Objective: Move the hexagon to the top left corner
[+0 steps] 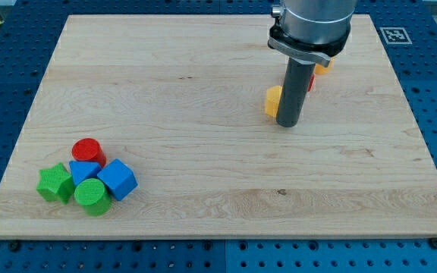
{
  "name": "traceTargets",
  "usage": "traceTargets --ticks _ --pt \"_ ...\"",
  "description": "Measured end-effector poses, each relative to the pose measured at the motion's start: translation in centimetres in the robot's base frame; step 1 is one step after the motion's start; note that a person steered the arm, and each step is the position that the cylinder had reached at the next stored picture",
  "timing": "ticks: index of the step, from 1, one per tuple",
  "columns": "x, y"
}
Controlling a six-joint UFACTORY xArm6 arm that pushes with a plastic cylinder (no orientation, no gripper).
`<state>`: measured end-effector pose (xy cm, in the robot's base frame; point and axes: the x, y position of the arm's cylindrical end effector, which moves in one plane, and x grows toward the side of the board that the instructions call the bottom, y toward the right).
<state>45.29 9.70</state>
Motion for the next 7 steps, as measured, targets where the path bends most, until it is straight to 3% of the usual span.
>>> traceTargets --ticks 3,5,7 --pt "-2.4 2.9" --pt "-3.8 1.7" --pt "-2.7 0.2"
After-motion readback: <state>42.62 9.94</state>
